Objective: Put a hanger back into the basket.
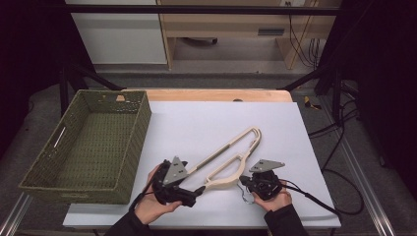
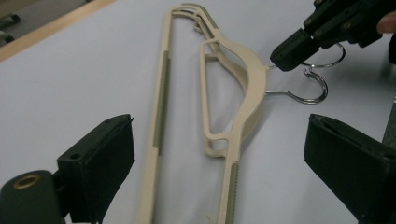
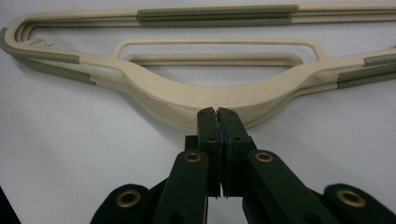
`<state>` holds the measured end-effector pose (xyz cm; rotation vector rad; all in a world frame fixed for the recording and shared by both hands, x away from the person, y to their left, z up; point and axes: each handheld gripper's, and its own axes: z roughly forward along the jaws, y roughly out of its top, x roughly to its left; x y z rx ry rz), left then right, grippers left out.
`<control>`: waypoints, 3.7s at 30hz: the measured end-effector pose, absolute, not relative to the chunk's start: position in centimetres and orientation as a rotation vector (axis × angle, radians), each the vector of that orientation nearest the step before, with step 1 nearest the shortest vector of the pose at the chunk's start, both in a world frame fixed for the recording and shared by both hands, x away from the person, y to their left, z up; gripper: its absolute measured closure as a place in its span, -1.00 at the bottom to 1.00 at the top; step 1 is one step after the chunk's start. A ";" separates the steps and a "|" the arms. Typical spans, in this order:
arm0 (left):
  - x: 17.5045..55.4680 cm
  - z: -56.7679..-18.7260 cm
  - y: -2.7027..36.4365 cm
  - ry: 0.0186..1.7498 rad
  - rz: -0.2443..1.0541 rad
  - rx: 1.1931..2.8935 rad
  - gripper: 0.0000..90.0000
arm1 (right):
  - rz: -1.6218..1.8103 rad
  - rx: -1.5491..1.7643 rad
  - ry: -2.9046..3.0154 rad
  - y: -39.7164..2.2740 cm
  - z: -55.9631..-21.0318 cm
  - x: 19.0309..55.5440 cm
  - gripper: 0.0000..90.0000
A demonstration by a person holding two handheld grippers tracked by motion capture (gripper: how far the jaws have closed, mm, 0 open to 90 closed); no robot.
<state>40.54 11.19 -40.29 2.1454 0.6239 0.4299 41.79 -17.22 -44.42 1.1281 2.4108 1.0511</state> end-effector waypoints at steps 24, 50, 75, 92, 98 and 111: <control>43.9 -45.1 1.5 0.465 0.478 2.427 0.07 | 1.039 1.106 2.433 -17.2 -42.6 42.1 0.98; 43.1 -44.1 1.7 0.446 0.559 2.426 0.71 | 1.311 1.060 2.176 -20.3 -38.9 40.8 0.28; 45.4 -39.3 7.8 0.660 0.673 2.233 0.91 | 1.361 1.213 1.908 -26.8 -39.9 41.1 -0.72; 43.6 -30.8 14.4 0.665 0.580 2.060 0.91 | 1.386 1.148 1.921 -26.5 -39.7 40.7 -0.88; 43.8 -27.9 17.2 0.675 0.582 2.024 0.91 | 1.396 1.136 1.928 -26.4 -39.5 40.5 -0.89; 45.5 -25.3 25.0 0.751 0.642 1.991 0.91 | 1.392 1.131 1.932 -26.2 -39.6 40.6 -0.90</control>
